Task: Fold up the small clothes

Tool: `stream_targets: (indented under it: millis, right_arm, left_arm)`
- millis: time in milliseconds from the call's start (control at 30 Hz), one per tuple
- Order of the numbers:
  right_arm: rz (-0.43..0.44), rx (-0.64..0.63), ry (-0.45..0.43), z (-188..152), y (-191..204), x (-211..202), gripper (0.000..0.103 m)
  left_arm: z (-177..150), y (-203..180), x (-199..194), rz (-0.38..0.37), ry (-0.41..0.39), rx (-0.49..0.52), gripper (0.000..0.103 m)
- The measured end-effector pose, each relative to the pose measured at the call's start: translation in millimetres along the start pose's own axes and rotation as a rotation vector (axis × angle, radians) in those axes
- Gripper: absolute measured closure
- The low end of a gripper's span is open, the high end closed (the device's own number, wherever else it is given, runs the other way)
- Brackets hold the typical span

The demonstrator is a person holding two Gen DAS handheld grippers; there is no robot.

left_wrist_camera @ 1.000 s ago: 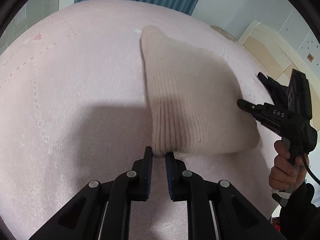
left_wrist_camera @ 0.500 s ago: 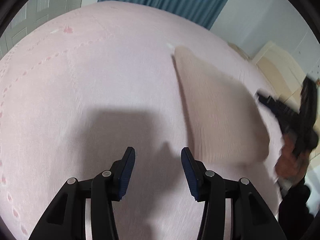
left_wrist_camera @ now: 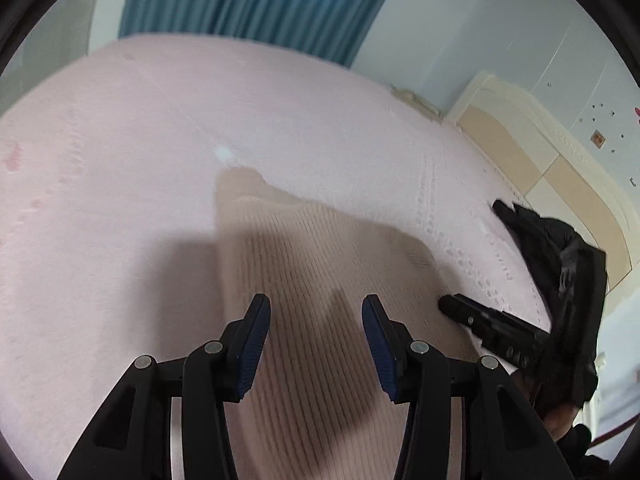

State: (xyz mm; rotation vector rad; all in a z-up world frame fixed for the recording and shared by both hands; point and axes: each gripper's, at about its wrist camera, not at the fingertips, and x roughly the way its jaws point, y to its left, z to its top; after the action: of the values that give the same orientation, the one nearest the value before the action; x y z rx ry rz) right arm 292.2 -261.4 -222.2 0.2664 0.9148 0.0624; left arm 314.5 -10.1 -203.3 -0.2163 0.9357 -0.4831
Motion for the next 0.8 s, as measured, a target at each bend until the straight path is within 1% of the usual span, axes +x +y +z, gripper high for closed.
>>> stream_targets:
  millis: [100, 200, 400, 567, 633, 700, 800]
  right_arm:
    - [-0.014, -0.005, -0.016, -6.8, -3.3, 3.3, 0.071]
    - [-0.008, 0.008, -0.014, -7.2, -5.8, 4.0, 0.071]
    - [-0.049, -0.027, -0.041, 3.6, 0.8, 4.4, 0.071]
    - [-0.080, -0.042, -0.042, 11.9, 6.2, 10.6, 0.071]
    - [-0.079, -0.037, -0.038, 17.1, 5.3, 10.9, 0.071]
    - [-0.078, -0.027, -0.055, 23.9, 3.9, 8.5, 0.070]
    - [-0.083, -0.028, -0.056, 34.2, 4.5, 14.3, 0.069]
  left_arm:
    - [8.4, 4.5, 18.6, 0.022, -0.004, 0.024, 0.059]
    - [17.6, 7.4, 29.9, 0.053, 0.005, 0.037, 0.060]
    - [35.0, 6.3, 47.9, 0.141, 0.015, 0.106, 0.059]
    - [42.2, -2.3, 56.1, 0.213, 0.002, 0.147, 0.059]
    - [45.3, -2.8, 52.2, 0.237, -0.021, 0.142, 0.059]
    - [49.0, -2.5, 48.8, 0.258, -0.045, 0.131, 0.059]
    - [49.9, 7.1, 52.1, 0.269, -0.027, 0.101, 0.059]
